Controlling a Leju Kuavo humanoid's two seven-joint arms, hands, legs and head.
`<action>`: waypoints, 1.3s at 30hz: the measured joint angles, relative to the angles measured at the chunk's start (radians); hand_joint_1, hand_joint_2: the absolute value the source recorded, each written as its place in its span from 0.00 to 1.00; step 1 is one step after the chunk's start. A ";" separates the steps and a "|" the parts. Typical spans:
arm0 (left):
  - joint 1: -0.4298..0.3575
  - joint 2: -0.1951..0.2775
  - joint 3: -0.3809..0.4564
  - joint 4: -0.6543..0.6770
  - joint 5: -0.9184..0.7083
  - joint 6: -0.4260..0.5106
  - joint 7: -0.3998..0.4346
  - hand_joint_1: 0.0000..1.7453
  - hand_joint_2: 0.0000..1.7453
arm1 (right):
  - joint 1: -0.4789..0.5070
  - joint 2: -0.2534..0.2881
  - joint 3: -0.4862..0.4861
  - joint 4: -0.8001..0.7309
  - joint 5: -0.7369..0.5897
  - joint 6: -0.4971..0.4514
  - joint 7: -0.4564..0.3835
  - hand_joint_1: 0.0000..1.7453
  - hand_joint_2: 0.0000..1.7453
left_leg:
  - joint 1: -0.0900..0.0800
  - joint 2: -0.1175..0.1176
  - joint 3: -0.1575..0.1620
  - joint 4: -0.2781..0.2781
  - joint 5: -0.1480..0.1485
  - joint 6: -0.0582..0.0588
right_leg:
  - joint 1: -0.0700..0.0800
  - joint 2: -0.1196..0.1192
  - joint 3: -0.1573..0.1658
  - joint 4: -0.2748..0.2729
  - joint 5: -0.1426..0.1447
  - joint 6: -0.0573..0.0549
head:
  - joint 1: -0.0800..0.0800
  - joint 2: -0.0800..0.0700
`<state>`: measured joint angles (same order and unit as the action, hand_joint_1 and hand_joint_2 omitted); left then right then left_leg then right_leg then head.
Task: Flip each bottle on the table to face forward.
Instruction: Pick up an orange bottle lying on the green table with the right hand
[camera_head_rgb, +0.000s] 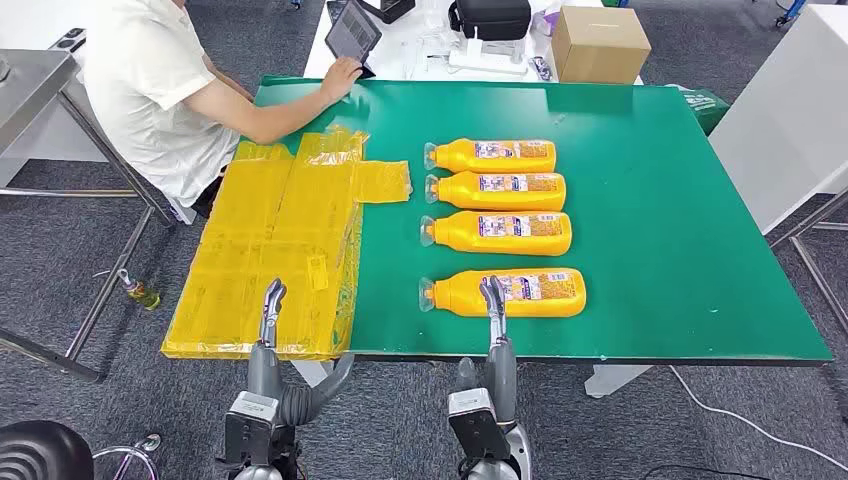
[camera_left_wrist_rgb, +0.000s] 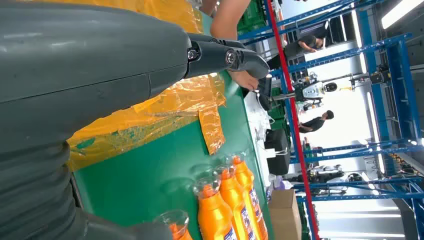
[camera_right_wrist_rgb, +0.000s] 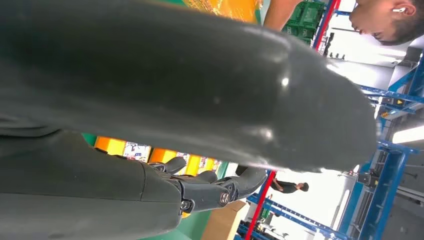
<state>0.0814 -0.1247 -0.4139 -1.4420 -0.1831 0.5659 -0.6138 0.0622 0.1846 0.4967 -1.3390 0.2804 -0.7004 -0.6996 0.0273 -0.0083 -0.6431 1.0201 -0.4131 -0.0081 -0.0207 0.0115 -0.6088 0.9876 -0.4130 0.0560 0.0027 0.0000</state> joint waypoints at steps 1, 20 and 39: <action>0.000 0.000 0.000 0.000 0.000 0.000 0.000 0.00 1.00 | 0.000 0.000 0.000 0.000 0.000 0.000 0.000 0.00 0.00 | 0.000 0.000 0.000 0.000 0.000 0.000 | 0.000 0.000 0.000 0.000 0.000 0.000 | 0.000 0.000; 0.000 0.000 0.000 0.000 0.009 0.008 0.000 0.00 1.00 | 0.003 0.008 -0.022 -0.010 0.063 0.000 0.000 0.00 0.00 | 0.000 0.000 0.000 0.000 0.000 0.000 | 0.000 0.000 0.000 0.000 0.000 0.000 | 0.000 0.000; -0.002 0.000 0.007 0.001 0.026 -0.031 -0.018 0.00 1.00 | 0.023 0.052 -0.495 -0.099 0.975 -0.001 0.002 0.00 0.00 | 0.000 0.000 0.001 0.000 0.000 0.000 | 0.000 0.000 0.001 0.000 0.000 0.000 | 0.000 0.000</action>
<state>0.0795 -0.1246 -0.4073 -1.4411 -0.1571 0.5353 -0.6322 0.0853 0.2369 0.0013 -1.4379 1.2550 -0.7015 -0.6975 0.0268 -0.0085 -0.6421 1.0202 -0.4131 -0.0080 -0.0211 0.0113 -0.6079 0.9875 -0.4125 0.0564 0.0026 0.0000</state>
